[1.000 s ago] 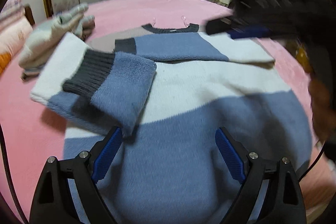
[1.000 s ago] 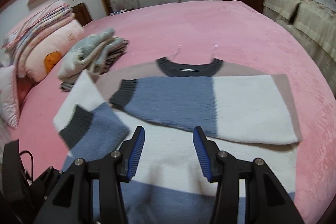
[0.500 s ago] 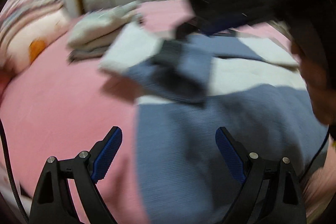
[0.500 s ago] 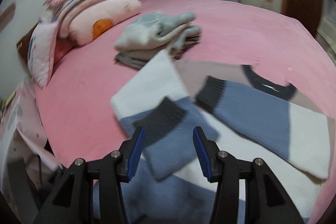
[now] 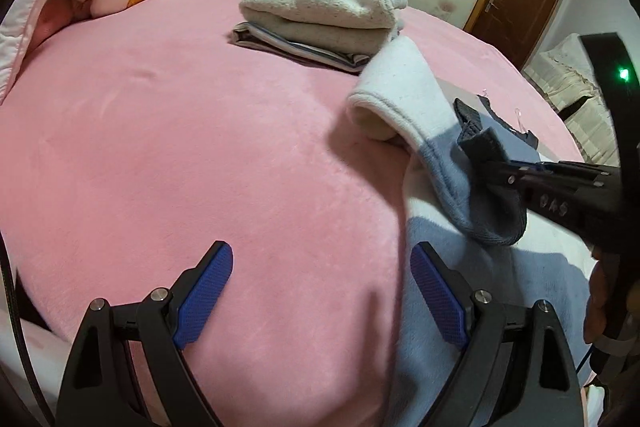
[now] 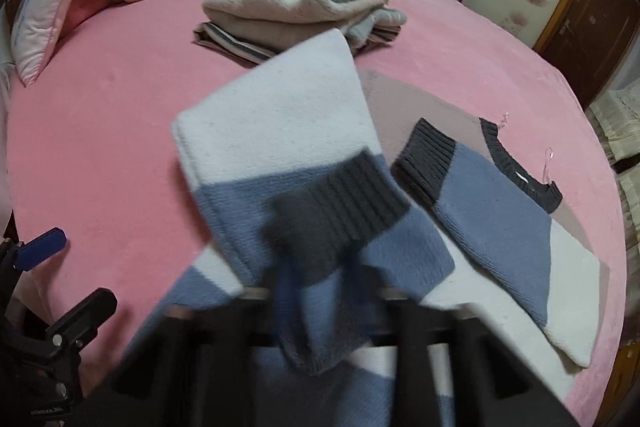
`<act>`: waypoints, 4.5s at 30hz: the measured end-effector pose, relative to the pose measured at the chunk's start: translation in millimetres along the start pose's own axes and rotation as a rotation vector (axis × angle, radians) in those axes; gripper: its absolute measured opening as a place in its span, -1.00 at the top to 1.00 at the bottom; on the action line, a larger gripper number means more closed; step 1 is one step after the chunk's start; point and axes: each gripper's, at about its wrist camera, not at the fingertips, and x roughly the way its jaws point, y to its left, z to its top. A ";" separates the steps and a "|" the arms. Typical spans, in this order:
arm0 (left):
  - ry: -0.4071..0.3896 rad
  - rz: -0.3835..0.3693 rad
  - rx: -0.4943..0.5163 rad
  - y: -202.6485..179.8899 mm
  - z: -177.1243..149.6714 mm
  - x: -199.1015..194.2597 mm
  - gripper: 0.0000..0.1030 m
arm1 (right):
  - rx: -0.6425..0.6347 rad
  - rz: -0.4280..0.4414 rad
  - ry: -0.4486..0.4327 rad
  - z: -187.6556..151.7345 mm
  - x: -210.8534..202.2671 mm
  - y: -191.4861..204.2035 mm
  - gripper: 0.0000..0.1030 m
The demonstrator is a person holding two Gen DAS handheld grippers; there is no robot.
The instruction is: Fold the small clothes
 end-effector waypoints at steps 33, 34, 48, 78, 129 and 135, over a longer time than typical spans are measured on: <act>0.071 0.016 -0.114 -98.6 92.8 134.7 -0.54 | 0.866 0.009 -0.209 -137.7 -2.8 -337.9 0.49; 0.071 0.017 -0.124 -97.8 92.9 135.6 -0.47 | 0.874 0.026 -0.207 -134.4 -1.0 -339.9 0.47; 0.076 0.038 -0.083 -98.0 90.0 131.2 0.44 | 0.784 -0.015 -0.135 -126.9 21.9 -327.1 0.74; -0.149 -0.022 0.120 -131.6 49.5 -127.3 -0.84 | 0.581 -0.114 -0.380 -185.0 -222.0 -228.7 0.24; 0.320 -0.267 -0.024 -35.5 -132.6 -6.7 -0.62 | 0.645 0.075 0.001 -379.8 -105.0 -181.0 0.11; 0.329 -0.295 -0.025 -39.9 -131.9 -8.0 -0.25 | 0.674 0.105 0.039 -384.2 -94.7 -183.8 0.11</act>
